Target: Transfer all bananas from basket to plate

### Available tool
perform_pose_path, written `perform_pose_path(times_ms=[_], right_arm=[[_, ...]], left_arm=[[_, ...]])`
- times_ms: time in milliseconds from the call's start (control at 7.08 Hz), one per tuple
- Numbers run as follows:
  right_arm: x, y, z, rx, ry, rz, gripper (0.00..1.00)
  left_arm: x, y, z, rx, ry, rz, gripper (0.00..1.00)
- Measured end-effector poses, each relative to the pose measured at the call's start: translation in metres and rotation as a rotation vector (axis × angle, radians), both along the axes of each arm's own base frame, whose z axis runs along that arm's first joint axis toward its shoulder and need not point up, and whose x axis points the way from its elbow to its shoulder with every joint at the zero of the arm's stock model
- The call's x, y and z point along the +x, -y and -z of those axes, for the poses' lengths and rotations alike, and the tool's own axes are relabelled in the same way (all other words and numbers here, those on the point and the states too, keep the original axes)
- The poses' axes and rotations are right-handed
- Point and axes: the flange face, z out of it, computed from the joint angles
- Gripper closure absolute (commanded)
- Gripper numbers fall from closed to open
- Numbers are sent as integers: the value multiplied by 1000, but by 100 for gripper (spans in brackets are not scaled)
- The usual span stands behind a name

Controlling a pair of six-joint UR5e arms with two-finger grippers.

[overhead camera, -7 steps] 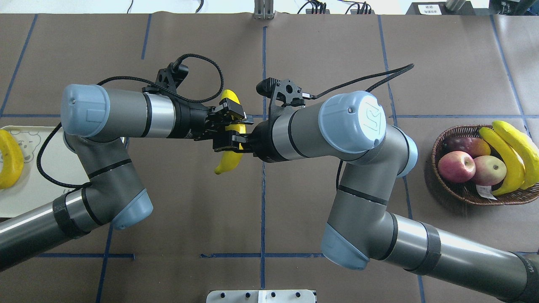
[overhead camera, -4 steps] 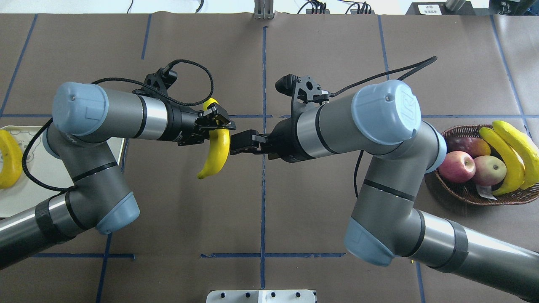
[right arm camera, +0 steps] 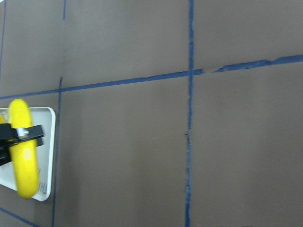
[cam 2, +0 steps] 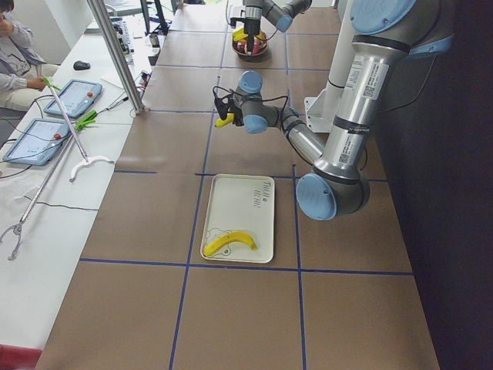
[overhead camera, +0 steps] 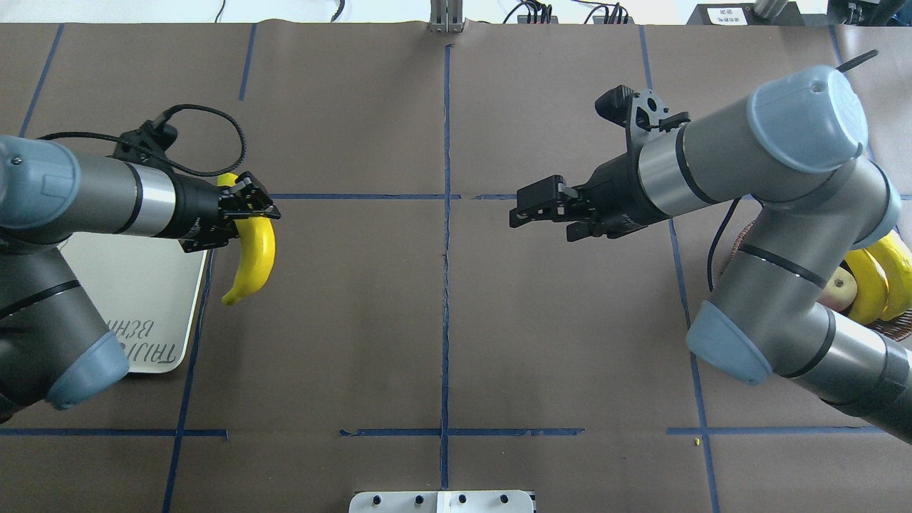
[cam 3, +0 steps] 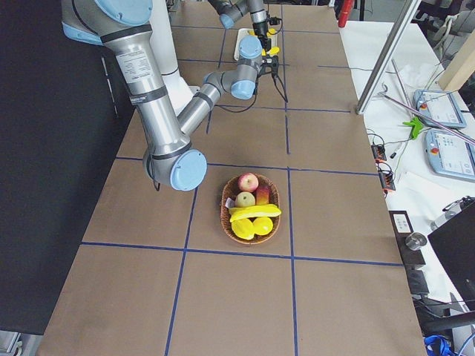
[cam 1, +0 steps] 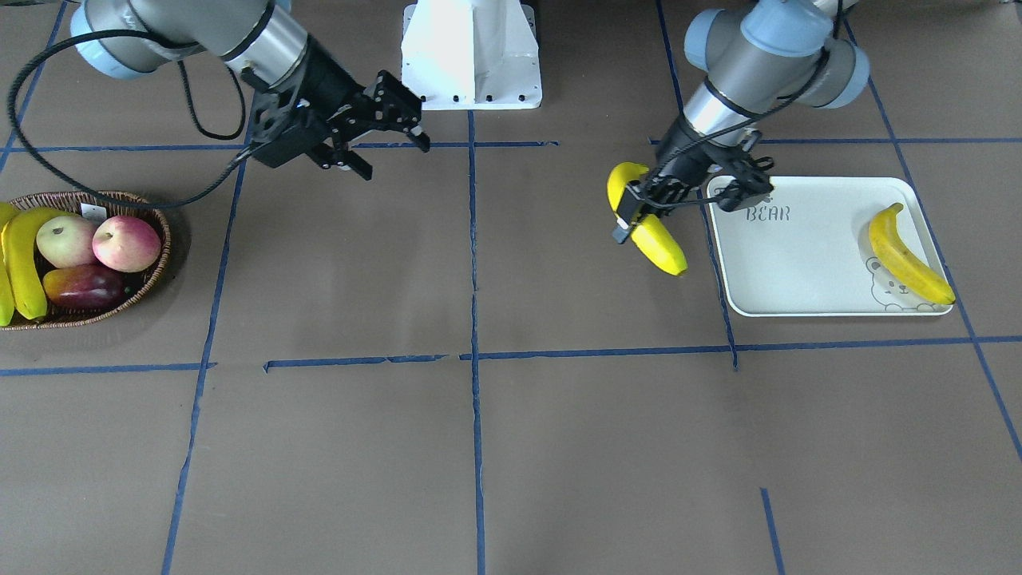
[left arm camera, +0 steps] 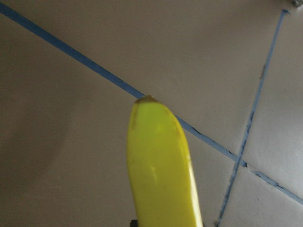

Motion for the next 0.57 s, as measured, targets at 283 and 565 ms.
perform_pose_path(times_ms=[283,565], right_arm=[[38,14,-63,51,-123,31,0],[83,22,-114,89,-207,67,0]], left_arm=[[-61,-3,-73,-29,73,60,94],[-105,-6,-139,-32,174,75,87]])
